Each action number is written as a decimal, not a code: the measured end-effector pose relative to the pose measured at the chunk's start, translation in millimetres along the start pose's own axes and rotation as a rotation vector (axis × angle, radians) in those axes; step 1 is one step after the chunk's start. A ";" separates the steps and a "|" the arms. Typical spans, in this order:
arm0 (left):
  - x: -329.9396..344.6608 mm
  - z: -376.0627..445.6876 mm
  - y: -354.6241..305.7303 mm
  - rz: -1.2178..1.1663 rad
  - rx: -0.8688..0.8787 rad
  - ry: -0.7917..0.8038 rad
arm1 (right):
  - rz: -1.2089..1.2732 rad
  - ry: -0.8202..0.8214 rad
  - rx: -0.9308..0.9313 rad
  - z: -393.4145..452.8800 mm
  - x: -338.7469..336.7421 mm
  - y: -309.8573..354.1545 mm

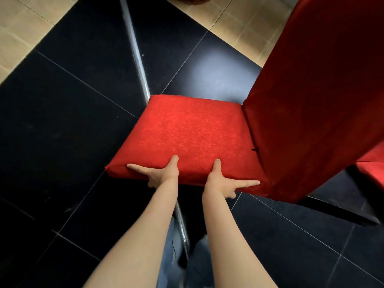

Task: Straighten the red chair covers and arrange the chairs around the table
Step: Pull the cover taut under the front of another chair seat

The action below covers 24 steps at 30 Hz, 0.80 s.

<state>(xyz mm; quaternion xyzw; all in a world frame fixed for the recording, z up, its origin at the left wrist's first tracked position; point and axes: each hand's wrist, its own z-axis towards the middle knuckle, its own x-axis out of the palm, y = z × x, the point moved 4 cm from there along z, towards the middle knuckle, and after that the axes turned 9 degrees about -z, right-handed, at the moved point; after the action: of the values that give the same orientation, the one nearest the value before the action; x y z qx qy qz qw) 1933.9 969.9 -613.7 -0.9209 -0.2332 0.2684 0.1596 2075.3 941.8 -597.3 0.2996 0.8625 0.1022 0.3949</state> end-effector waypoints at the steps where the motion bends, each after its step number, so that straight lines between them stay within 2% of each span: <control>1: 0.5 -1.6 -2.0 0.006 -0.002 0.000 | -0.001 -0.003 0.004 -0.5 -0.5 3.4; 12: -2.7 -11.1 -32.6 0.102 -0.001 -0.075 | -0.004 0.010 0.070 -18.0 -0.4 17.6; 15: -6.5 -15.8 -49.0 0.204 0.029 -0.123 | -0.008 -0.011 0.104 -29.5 2.2 20.7; 19: -15.5 -13.3 -66.8 0.272 0.037 -0.057 | -0.037 -0.050 0.167 -46.6 5.4 24.4; 24: -19.2 -16.6 -101.0 0.434 0.095 -0.095 | 0.013 -0.089 0.235 -69.2 14.3 32.4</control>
<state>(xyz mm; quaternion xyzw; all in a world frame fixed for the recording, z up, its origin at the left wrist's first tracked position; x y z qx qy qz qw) 1894.2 1042.1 -549.9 -0.9273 -0.0238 0.3502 0.1302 2030.8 980.4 -546.7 0.3536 0.8483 -0.0106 0.3941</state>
